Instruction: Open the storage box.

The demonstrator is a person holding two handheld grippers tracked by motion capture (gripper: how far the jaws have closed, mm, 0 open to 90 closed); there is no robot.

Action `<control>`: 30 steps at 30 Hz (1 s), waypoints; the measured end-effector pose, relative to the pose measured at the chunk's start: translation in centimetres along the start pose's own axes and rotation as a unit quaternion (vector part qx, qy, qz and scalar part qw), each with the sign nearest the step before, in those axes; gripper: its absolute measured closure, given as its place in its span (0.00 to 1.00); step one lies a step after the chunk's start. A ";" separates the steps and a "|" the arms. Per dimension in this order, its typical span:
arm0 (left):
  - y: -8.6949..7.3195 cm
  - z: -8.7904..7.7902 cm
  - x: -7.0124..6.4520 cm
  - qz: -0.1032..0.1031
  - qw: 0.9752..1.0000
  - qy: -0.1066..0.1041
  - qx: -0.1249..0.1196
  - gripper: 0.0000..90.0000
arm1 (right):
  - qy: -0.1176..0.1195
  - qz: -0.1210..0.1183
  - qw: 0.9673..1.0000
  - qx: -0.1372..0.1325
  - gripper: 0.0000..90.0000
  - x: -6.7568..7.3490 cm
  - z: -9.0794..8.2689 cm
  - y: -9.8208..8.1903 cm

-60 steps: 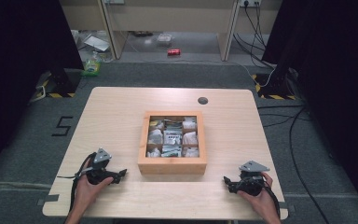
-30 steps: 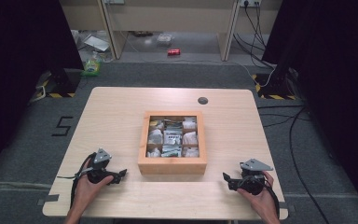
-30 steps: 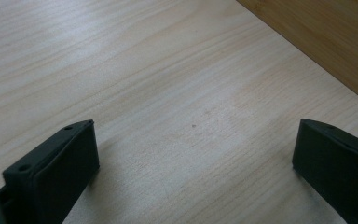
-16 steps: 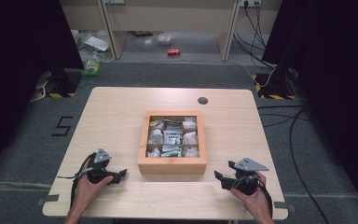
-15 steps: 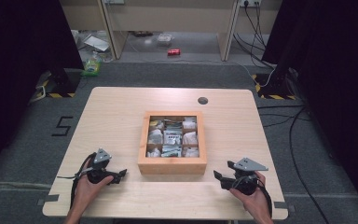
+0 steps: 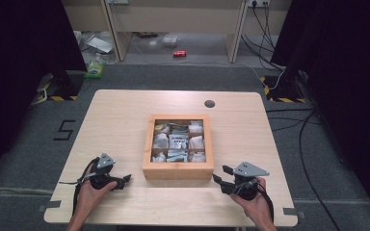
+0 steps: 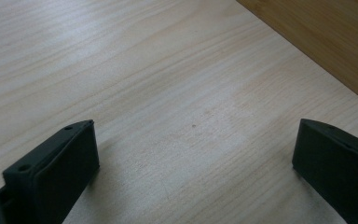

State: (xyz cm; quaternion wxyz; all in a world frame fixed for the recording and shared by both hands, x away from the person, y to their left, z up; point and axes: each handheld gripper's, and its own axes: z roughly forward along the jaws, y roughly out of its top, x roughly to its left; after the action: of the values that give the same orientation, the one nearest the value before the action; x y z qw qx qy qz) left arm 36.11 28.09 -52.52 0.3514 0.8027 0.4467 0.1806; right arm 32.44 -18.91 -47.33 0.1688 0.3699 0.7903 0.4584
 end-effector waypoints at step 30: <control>0.0 0.0 0.0 0.000 1.000 0.000 0.000 0.00 | 0.013 -0.024 1.000 -0.003 0.70 0.6 1.9 0.9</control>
State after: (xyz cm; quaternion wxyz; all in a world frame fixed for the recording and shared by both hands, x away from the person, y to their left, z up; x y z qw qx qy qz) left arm 36.11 28.09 -52.52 0.3514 0.8027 0.4468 0.1806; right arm 33.59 -17.02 -47.56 0.1706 0.3448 0.7994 0.4615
